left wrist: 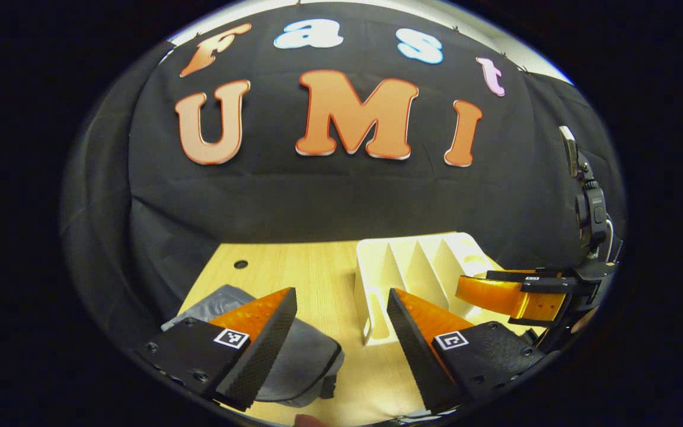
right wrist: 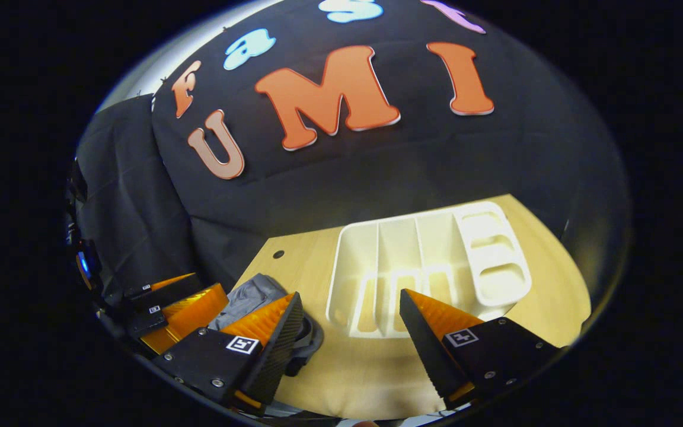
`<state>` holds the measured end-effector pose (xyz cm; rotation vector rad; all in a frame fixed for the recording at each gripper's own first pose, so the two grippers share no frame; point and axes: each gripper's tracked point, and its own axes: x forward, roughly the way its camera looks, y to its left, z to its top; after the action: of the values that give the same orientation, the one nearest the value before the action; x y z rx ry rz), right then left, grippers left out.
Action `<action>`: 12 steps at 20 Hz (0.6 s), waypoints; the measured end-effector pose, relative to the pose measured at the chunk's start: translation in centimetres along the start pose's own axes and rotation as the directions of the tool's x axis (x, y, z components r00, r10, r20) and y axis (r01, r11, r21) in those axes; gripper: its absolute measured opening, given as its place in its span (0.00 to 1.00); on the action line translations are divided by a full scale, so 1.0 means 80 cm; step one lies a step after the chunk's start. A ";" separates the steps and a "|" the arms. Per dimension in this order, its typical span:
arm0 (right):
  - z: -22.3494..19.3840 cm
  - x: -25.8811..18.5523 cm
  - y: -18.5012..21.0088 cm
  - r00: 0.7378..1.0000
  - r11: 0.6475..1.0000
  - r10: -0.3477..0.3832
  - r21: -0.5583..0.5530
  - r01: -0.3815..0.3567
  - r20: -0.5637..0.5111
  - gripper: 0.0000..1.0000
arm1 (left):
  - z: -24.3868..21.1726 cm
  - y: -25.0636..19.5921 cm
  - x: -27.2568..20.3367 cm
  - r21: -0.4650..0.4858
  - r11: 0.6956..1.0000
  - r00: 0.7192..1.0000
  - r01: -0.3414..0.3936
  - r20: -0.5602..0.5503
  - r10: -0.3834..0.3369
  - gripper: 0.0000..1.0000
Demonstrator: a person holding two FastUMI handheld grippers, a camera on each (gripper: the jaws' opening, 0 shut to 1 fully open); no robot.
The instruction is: Open the schoolbag, grab two books from the bookshelf and put them into the schoolbag.
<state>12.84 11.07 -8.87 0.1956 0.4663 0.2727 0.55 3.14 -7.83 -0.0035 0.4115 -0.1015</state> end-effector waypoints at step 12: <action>0.129 -0.112 -0.059 0.933 0.974 -0.053 -0.190 0.127 0.355 0.97 | 0.099 -0.079 -0.089 -0.061 0.994 0.925 -0.089 0.364 0.105 0.97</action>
<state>10.95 2.62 2.73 0.0127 0.0916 0.1893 -3.42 -2.58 2.42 -0.0444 0.0379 0.0073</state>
